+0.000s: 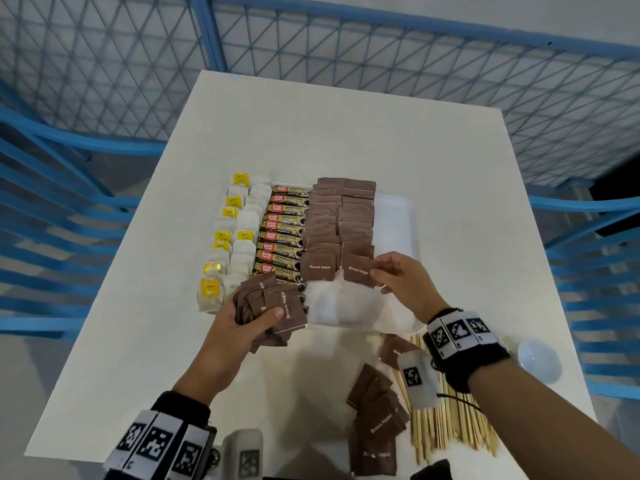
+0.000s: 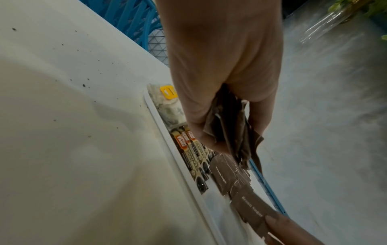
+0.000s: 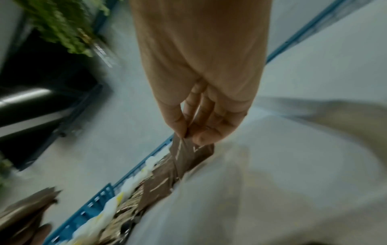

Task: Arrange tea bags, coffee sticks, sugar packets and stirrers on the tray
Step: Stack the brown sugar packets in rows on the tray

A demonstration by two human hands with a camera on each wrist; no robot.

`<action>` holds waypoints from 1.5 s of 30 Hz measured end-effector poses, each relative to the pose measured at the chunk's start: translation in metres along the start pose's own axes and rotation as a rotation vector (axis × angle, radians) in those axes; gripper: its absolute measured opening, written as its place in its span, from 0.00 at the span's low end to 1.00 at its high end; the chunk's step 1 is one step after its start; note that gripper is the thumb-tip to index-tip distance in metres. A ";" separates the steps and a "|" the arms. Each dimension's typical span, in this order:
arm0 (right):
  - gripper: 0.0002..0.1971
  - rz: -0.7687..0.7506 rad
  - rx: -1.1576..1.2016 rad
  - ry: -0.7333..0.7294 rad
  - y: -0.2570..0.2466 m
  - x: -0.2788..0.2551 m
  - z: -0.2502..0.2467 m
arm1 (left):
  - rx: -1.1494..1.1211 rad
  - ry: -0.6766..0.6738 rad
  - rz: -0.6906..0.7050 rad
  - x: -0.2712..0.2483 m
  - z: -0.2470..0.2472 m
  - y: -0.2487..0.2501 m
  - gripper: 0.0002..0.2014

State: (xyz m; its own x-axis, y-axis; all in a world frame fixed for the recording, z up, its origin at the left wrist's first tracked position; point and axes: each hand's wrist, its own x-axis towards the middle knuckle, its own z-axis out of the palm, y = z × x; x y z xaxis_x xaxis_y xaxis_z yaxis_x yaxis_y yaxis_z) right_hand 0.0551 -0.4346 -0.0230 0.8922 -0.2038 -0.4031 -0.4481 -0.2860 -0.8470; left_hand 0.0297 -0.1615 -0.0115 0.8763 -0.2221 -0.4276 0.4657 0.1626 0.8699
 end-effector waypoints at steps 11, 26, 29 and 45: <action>0.04 0.041 -0.132 0.140 0.000 0.038 0.013 | 0.015 -0.032 -0.032 0.011 0.008 0.002 0.21; 0.08 -0.217 -0.263 0.167 -0.025 0.007 0.029 | -0.024 -0.050 -0.056 0.016 0.016 0.012 0.23; 0.12 -0.143 -0.165 -0.188 -0.044 -0.021 0.041 | -0.032 -0.043 -0.053 0.018 0.019 0.013 0.22; 0.08 -0.348 -0.172 -0.277 -0.039 -0.044 0.059 | 0.058 -0.071 -0.047 0.014 0.014 0.017 0.32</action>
State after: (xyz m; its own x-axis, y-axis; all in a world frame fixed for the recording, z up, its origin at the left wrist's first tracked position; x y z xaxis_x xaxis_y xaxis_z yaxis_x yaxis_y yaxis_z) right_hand 0.0367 -0.3593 0.0071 0.9622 0.1824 -0.2024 -0.1018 -0.4483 -0.8881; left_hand 0.0479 -0.1751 0.0006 0.8416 -0.2962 -0.4516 0.4965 0.0954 0.8628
